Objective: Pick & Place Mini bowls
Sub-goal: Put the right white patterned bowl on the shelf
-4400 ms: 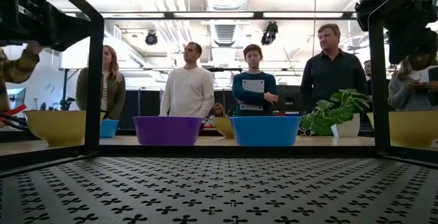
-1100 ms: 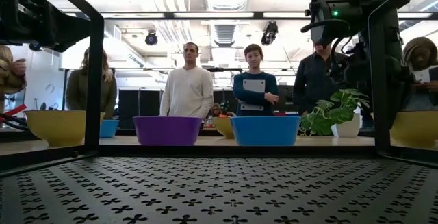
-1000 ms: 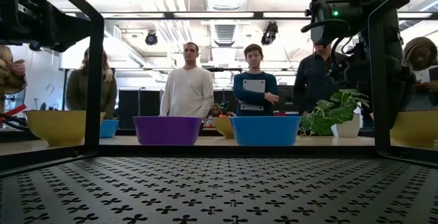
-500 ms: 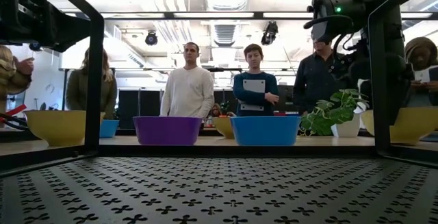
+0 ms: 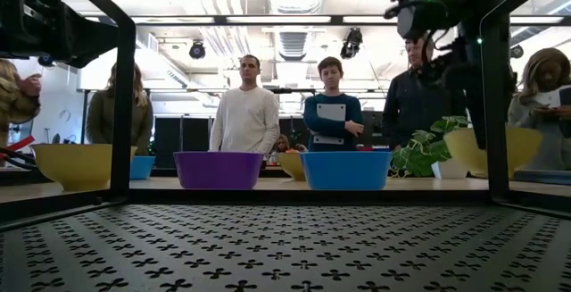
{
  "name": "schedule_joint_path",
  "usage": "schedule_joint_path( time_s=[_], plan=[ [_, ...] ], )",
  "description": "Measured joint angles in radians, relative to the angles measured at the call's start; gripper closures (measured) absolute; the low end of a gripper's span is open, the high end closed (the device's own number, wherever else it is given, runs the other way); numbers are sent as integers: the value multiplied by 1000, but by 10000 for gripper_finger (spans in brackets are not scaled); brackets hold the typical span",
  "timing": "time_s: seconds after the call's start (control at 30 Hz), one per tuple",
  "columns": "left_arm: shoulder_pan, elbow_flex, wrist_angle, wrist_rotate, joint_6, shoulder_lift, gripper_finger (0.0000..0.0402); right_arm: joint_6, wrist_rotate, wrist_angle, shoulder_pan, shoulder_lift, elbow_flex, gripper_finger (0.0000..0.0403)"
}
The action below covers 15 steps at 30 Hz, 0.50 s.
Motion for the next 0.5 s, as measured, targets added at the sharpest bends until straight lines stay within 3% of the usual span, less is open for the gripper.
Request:
schedule_joint_path(
  time_s=[0.5],
  plan=[
    [0, 0, 0, 0, -6, 0, 402, -135, 24, -36, 0, 0, 152, 391]
  ],
)
